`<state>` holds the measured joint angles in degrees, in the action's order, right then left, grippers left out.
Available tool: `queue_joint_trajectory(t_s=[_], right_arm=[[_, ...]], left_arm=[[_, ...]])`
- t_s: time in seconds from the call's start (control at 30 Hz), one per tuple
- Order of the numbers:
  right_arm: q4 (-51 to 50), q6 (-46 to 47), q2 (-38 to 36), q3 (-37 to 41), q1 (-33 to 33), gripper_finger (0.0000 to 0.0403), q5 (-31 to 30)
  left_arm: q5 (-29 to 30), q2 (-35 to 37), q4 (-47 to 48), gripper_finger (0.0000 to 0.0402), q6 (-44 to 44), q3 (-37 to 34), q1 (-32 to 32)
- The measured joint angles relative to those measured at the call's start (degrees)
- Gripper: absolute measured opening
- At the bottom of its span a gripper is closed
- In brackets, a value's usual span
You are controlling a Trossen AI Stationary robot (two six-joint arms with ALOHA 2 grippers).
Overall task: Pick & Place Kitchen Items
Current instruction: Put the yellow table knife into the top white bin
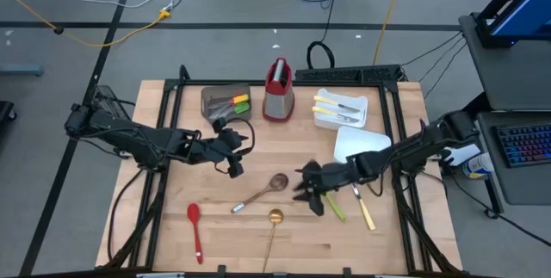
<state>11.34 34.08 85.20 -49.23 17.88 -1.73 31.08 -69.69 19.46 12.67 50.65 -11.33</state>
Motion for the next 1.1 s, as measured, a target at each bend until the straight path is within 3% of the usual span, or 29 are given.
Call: queue_joint_trajectory(t_s=[0.17, 0.3, 0.5, 0.67, 0.83, 1.1], right_arm=[[-10.12, 28.49, 1.71, 0.01, 2.49, 0.0141, 13.41], [-16.45, 40.56, 1.84, 0.04, 5.36, 0.0141, 21.81], [-32.41, 56.57, 1.54, 0.04, 9.34, 0.0141, 27.57], [-47.31, 64.56, 1.58, 0.07, 10.70, 0.0141, 27.54], [-57.79, 65.65, 1.58, 0.07, 10.63, 0.0141, 27.17], [-55.01, 65.73, 1.60, 3.81, 10.72, 0.0141, 25.68]], left_arm=[[-0.01, 0.00, -0.02, 0.0159, -0.99, 0.00, 0.02], [-0.01, 0.00, -0.01, 0.0159, -1.15, 0.00, 0.02], [-0.01, 0.00, 0.07, 0.0159, -2.25, 0.00, 0.02], [-0.01, 0.00, 0.11, 0.0159, -4.02, 0.00, 0.02], [-0.03, 0.00, 0.11, 0.0159, -3.95, 0.00, 0.07], [-0.04, 0.00, 0.17, 0.0159, -3.54, 0.00, 0.07]])
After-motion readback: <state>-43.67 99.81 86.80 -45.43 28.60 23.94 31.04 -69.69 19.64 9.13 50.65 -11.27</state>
